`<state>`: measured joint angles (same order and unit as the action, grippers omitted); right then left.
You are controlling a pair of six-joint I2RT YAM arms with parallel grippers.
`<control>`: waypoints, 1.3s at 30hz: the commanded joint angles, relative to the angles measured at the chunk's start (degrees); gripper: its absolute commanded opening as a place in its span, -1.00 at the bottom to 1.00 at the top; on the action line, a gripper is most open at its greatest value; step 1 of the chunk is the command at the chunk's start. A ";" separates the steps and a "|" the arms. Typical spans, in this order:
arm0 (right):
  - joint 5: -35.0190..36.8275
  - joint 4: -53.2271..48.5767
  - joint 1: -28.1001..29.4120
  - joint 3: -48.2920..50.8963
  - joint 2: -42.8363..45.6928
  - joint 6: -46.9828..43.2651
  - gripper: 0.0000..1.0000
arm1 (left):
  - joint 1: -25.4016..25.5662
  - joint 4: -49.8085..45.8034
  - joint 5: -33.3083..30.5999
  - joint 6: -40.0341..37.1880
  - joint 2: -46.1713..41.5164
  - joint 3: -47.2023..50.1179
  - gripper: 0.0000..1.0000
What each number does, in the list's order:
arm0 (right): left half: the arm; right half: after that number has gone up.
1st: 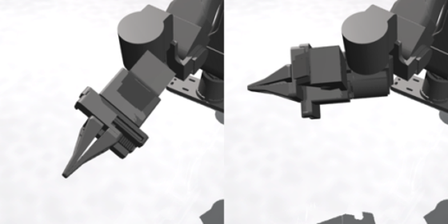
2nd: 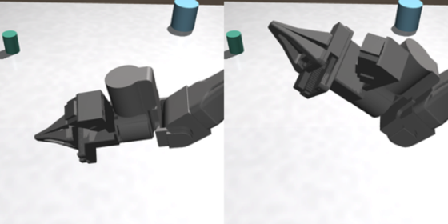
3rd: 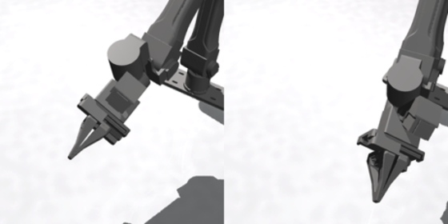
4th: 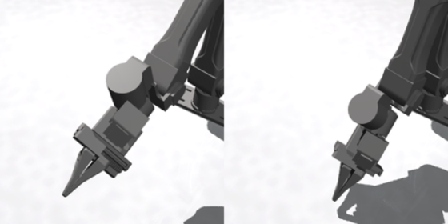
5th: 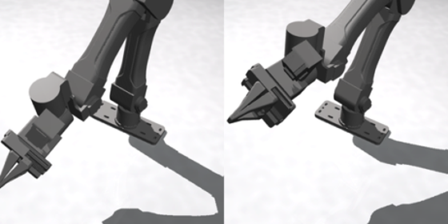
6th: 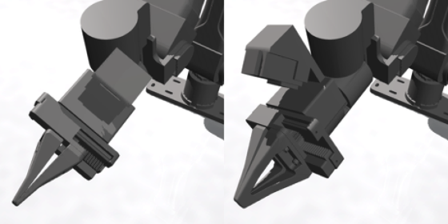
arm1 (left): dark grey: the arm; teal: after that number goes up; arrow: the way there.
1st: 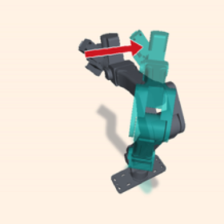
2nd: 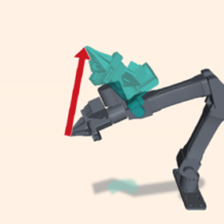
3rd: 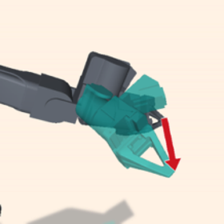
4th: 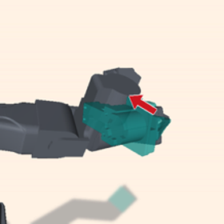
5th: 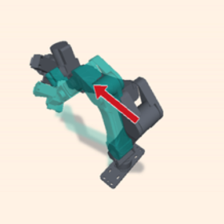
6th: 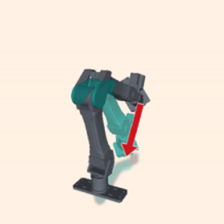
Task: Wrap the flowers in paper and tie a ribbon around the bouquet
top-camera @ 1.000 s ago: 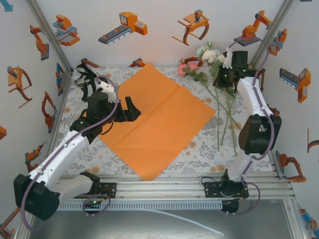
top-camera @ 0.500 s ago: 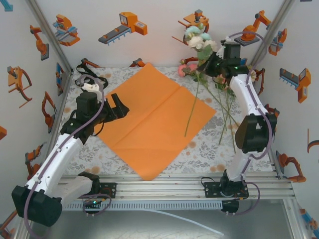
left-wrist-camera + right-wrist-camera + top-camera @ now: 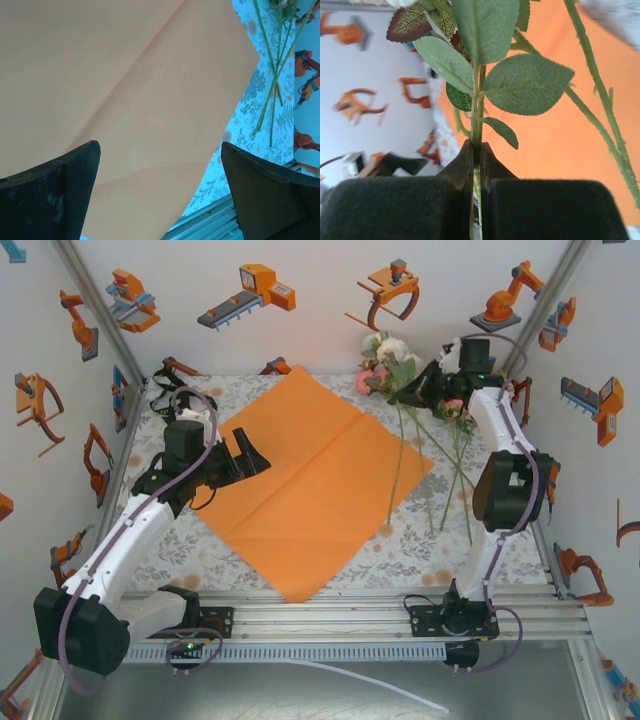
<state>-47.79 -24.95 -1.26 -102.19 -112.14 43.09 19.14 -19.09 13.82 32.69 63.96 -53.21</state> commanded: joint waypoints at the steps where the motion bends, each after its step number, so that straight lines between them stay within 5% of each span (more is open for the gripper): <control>1: -10.58 19.31 -1.99 3.17 1.94 16.78 -1.00 | -0.18 0.93 2.31 1.35 -0.19 -1.88 0.98; 3: -12.72 38.94 -2.17 6.34 1.77 32.55 -1.00 | -0.16 1.31 3.33 1.83 -0.07 -1.72 0.98; 5: -11.07 38.10 -2.52 4.22 1.74 32.17 -1.00 | -0.16 1.65 4.11 2.27 0.17 -1.72 0.98; 7: -0.08 5.87 -2.17 -6.56 1.93 6.47 -1.00 | -0.06 2.27 4.78 2.70 0.27 -1.55 0.98; 9: 22.13 -22.04 0.99 -22.93 -0.48 -16.66 -1.00 | -0.03 3.52 5.99 2.99 0.36 -1.15 0.98; 13: 32.80 -30.16 4.49 -30.30 -0.38 -26.20 -1.00 | 1.16 6.35 8.62 1.40 0.70 -0.50 0.98; 17: 30.25 -27.38 4.70 -29.09 1.66 -25.49 -1.00 | 3.10 8.17 9.60 -0.33 1.21 -0.93 0.98; 19: 16.81 -21.64 1.43 -27.00 1.62 -17.49 -1.00 | 3.70 8.02 9.16 -0.98 1.10 -1.35 0.98; 20: 15.65 -20.20 0.01 -26.72 1.13 -12.28 -1.00 | 3.85 7.89 9.04 -1.28 1.00 -1.45 0.97; 21: 18.13 -22.10 -0.32 -28.22 0.72 -12.81 -1.00 | 3.95 7.80 9.03 -1.48 0.79 -1.36 0.98; 23: 33.97 -29.21 0.77 -33.00 0.54 -19.47 -1.00 | 4.06 7.84 8.49 -1.70 0.39 -1.04 0.97; 26: 42.90 -30.48 0.97 -31.89 2.52 -24.23 -1.00 | 4.11 7.36 8.20 -2.51 0.01 -0.54 0.98; 27: 42.06 -30.10 0.35 -30.94 3.22 -23.97 -1.00 | 4.24 7.44 8.06 -2.60 0.01 -0.37 0.98; 31: 20.21 -16.97 -8.42 -21.05 6.05 -6.73 -1.00 | 4.55 8.45 8.80 -2.50 1.09 -0.16 0.98; 33: 20.14 -15.42 -8.19 -19.26 6.09 -4.58 -1.00 | 5.13 8.78 9.20 -2.36 1.72 -0.62 0.98; 36: 27.87 -29.37 -0.18 -30.56 1.66 -18.26 -1.00 | 5.93 9.56 8.90 -2.54 2.22 -0.78 0.98; 39: 21.39 -29.94 1.73 -33.55 0.67 -15.15 -1.00 | 6.44 10.27 8.86 -2.89 3.14 -0.75 0.98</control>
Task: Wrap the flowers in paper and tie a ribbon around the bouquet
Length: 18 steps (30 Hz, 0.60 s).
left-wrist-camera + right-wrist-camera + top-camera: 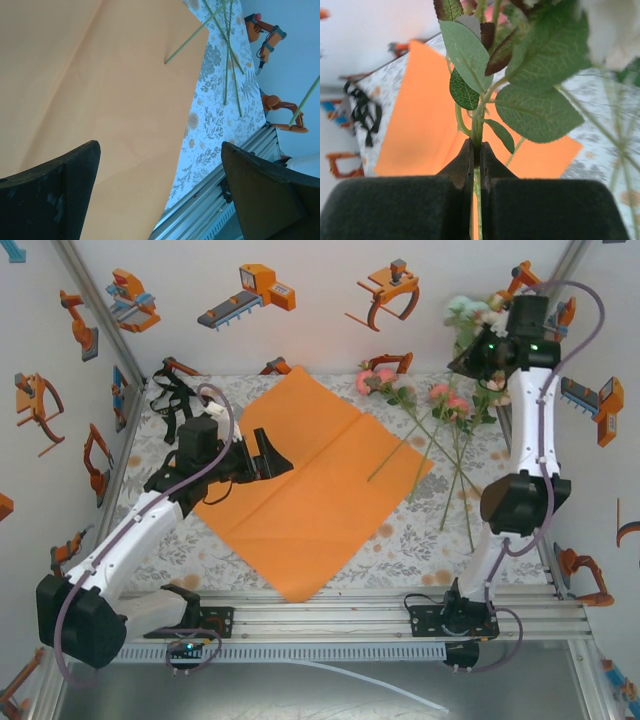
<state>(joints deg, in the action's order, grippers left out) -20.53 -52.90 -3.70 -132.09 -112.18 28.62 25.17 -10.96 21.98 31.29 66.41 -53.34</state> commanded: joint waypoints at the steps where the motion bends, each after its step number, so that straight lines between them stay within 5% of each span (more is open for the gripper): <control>1: -8.22 2.14 4.48 -1.41 1.90 2.48 -1.00 | 0.54 2.15 0.79 -1.66 1.02 -0.74 0.97; 9: -10.00 15.96 13.63 5.70 4.80 9.71 -1.00 | 0.96 2.81 -2.87 -1.93 -0.17 0.75 0.96; 18: 1.23 23.35 27.25 3.89 -7.06 12.75 -1.00 | 0.77 -2.15 -14.55 -2.55 -7.67 2.65 0.94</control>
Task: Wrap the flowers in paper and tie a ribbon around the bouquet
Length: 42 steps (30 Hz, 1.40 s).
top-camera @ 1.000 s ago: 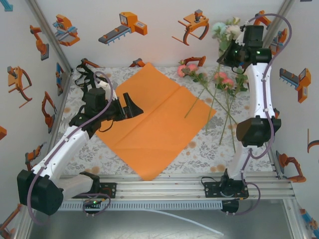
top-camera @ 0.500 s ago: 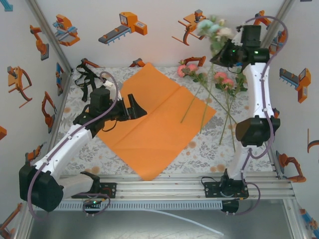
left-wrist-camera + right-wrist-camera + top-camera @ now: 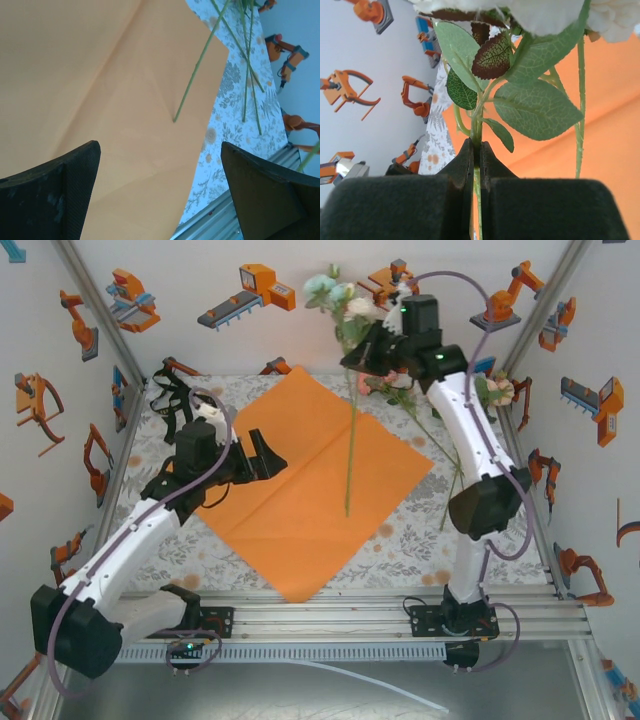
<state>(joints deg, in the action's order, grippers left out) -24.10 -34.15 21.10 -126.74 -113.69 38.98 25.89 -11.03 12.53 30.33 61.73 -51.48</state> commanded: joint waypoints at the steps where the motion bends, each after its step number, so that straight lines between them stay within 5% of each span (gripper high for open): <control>1: 5.52 4.45 3.60 -3.27 -8.17 2.65 -1.00 | 0.00 -2.79 -5.98 -1.54 -3.87 1.15 0.94; 9: 10.47 8.33 11.05 -15.60 -26.73 6.54 -1.00 | -0.84 -6.12 -8.66 -0.54 -8.90 3.88 0.95; 19: 13.65 10.86 12.69 -20.67 -40.15 10.92 -1.00 | -1.54 -7.42 -7.77 0.70 -10.49 5.42 0.95; 22: 14.75 10.08 12.61 -18.32 -39.60 8.44 -0.98 | -1.81 -6.88 -7.77 0.85 -10.57 5.69 0.95; 27: 12.23 9.19 12.12 -15.31 -35.38 5.23 -0.44 | -1.96 -5.61 -6.85 1.55 -9.83 5.96 0.95; 31: 11.19 8.19 11.86 -12.70 -28.35 2.26 -0.19 | -2.03 -5.10 -5.87 1.92 -9.00 5.47 0.95; 36: 10.66 7.19 11.09 -4.41 -18.35 -2.22 -0.18 | -2.20 -5.28 -5.94 1.71 -9.15 5.00 0.95; 42: 19.29 5.08 10.71 8.13 -11.83 -16.63 -0.18 | -2.38 -6.25 -6.15 1.23 -9.48 4.97 0.95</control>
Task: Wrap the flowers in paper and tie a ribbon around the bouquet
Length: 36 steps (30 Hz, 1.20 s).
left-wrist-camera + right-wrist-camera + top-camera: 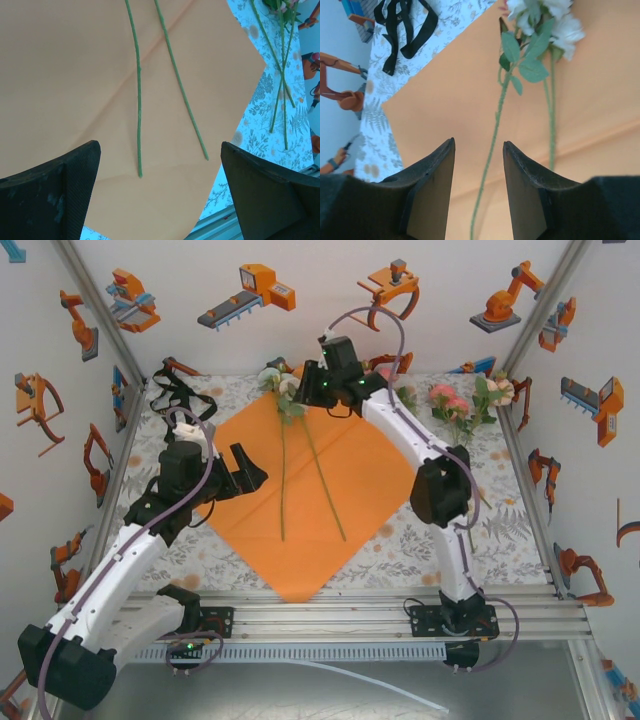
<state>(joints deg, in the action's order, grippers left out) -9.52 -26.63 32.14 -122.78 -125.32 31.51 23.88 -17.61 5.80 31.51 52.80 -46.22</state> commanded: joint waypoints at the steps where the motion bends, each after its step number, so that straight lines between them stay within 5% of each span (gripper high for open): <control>1: 5.32 -2.71 -0.32 5.44 -0.17 -10.70 -0.17 | -0.43 0.13 0.53 -0.03 -0.52 -0.29 0.95; 26: 2.75 -3.68 1.65 6.35 -13.67 -11.17 -0.41 | -0.59 0.25 0.82 0.25 1.31 -0.48 0.95; 36: 3.16 -3.26 1.65 6.74 -10.31 -6.48 -0.99 | -0.92 0.38 0.28 0.18 1.84 0.42 0.96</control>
<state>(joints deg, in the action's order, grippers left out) -6.55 -29.71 33.58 -116.11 -138.19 21.74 23.46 -17.63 6.00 31.53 54.26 -46.22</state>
